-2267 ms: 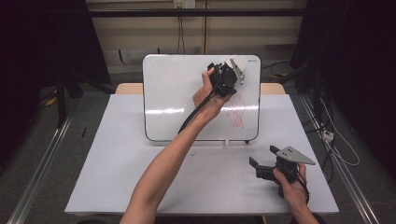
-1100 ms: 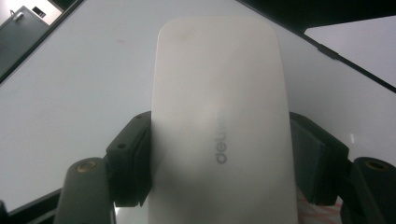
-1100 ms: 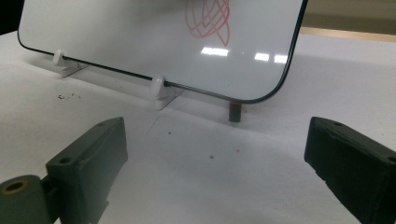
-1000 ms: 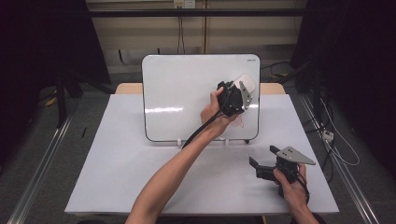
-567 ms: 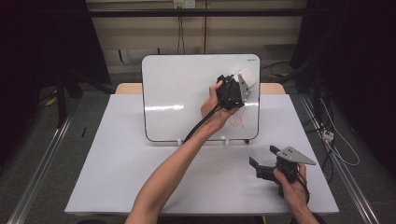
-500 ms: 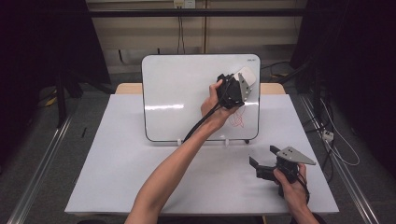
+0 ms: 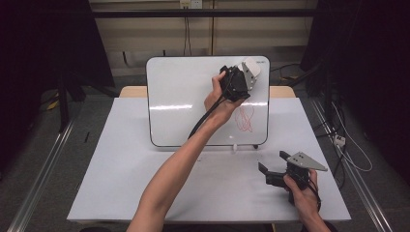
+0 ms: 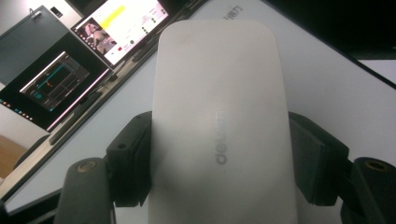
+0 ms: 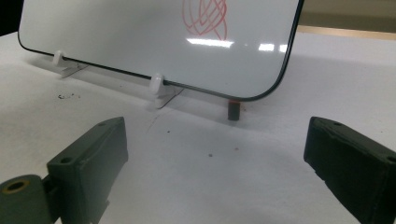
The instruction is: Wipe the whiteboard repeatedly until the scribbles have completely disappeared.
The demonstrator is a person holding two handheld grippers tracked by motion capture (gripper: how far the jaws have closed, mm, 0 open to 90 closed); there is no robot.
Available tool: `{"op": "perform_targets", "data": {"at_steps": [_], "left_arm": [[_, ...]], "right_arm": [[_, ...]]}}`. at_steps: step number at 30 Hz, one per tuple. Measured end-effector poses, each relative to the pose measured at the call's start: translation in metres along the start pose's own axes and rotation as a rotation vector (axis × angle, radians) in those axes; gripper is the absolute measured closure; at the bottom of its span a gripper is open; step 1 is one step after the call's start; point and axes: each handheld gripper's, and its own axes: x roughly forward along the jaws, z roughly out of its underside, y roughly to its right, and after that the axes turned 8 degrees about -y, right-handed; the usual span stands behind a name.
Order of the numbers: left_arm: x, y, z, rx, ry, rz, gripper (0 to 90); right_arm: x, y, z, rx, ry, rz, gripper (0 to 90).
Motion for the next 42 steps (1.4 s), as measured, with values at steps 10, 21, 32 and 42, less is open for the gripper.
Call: {"op": "perform_targets", "data": {"at_steps": [10, 21, 32, 42], "left_arm": [[-0.002, -0.003, 0.003, -0.029, -0.027, -0.041, 31.1], [-0.003, 0.015, 0.012, 0.067, -0.036, -0.015, 31.1], [-0.01, 0.043, 0.033, 0.103, -0.015, 0.021, 31.1], [-0.015, 0.058, 0.046, 0.128, -0.015, 0.031, 31.2]], "right_arm": [[-0.001, 0.001, 0.0, -0.006, 0.005, 0.006, 6.5], [0.0, -0.001, 0.0, -0.01, 0.003, 0.003, 6.6], [0.0, -0.001, 0.0, -0.01, 0.005, 0.005, 6.6], [0.0, -0.002, 0.0, -0.013, 0.003, 0.003, 6.6]]}}
